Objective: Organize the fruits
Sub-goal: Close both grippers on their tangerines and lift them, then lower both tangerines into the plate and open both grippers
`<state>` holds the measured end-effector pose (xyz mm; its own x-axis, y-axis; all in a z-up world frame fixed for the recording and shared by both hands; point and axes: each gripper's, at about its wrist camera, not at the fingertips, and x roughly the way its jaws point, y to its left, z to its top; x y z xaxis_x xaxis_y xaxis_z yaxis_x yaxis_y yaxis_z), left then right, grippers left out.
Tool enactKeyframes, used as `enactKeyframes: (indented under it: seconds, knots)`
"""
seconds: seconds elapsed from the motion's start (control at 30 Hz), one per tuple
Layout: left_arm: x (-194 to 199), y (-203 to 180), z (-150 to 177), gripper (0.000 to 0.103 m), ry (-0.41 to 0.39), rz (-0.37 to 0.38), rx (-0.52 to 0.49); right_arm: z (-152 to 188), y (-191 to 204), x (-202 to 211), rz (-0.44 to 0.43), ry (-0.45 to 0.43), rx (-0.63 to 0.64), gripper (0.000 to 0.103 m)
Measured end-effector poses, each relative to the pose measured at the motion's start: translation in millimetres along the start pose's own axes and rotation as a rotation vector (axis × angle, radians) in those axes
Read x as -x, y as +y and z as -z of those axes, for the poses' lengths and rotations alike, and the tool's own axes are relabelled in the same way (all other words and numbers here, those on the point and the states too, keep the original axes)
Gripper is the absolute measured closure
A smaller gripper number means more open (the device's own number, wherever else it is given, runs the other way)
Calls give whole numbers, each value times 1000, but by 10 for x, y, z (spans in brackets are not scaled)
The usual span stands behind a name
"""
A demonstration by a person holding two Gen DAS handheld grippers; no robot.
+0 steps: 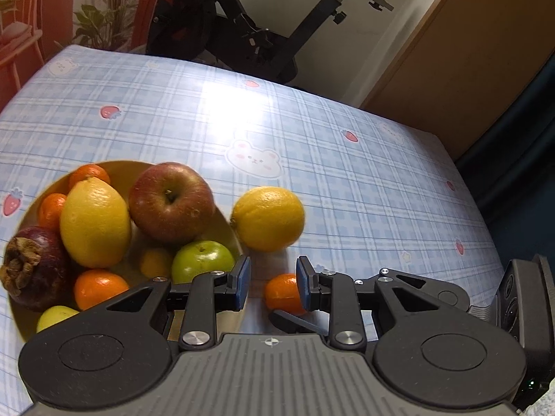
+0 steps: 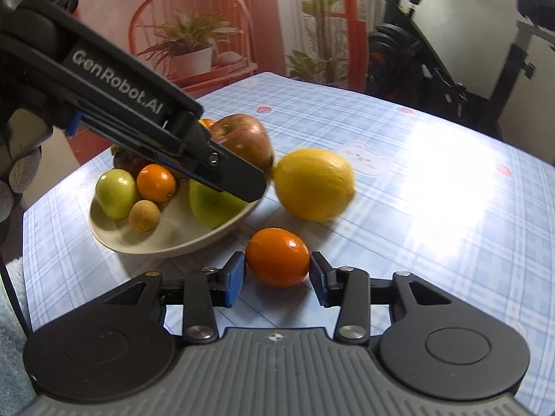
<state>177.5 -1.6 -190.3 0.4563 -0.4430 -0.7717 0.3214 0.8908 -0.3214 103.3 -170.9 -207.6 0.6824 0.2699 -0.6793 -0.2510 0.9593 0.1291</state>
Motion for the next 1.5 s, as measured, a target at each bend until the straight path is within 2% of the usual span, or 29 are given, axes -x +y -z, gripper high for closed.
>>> enactKeyframes:
  seconds: [0.53, 0.9, 1.17, 1.37, 1.5]
  knots:
    - [-374, -26, 57, 73, 107, 81, 84, 118, -88, 135, 17, 2, -42, 59]
    - [-482, -14, 55, 73, 100, 94, 85, 95, -70, 102, 27, 10, -14, 59]
    - [-377, -13, 34, 73, 93, 101, 75, 59, -34, 137, 25, 3, -20, 63]
    - [-66, 30, -11, 73, 54, 74, 37, -112, 93, 193, -14, -23, -13, 63]
    - [154, 162, -54, 73, 16, 50, 54, -257, 254, 168, -38, -41, 19, 63]
